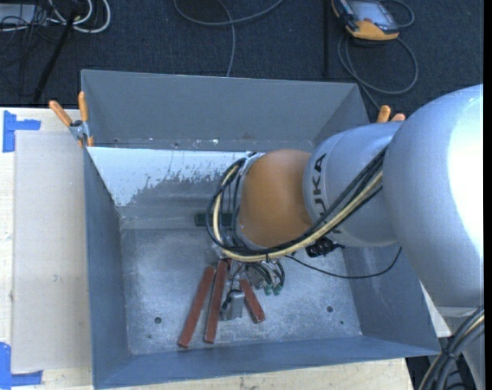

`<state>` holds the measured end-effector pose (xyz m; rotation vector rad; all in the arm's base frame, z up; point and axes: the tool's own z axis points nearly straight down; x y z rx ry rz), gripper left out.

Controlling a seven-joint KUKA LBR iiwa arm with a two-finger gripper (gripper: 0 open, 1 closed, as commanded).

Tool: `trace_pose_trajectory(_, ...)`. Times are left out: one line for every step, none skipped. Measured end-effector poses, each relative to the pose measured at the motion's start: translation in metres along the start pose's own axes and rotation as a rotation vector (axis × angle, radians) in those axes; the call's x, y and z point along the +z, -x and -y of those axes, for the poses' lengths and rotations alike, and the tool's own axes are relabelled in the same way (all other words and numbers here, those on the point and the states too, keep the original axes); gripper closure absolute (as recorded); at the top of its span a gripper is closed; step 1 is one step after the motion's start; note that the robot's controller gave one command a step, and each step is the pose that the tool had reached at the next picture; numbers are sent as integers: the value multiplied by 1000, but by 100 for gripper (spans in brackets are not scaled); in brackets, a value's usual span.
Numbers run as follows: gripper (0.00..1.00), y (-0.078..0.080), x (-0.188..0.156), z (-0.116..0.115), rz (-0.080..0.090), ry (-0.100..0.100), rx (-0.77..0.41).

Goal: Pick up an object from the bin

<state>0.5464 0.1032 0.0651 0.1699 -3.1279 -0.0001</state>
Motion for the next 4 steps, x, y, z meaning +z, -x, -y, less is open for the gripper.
trace_pose_trajectory(0, 30, -5, -13, 11, -1, -280)
trace_pose_trajectory(0, 6, -4, -65, 6, 0, -600)
trace_pose_trajectory(100, 7, -4, -63, 6, -2, -593)
trace_pose_trajectory(100, -31, -181, -48, 16, -5, -664)
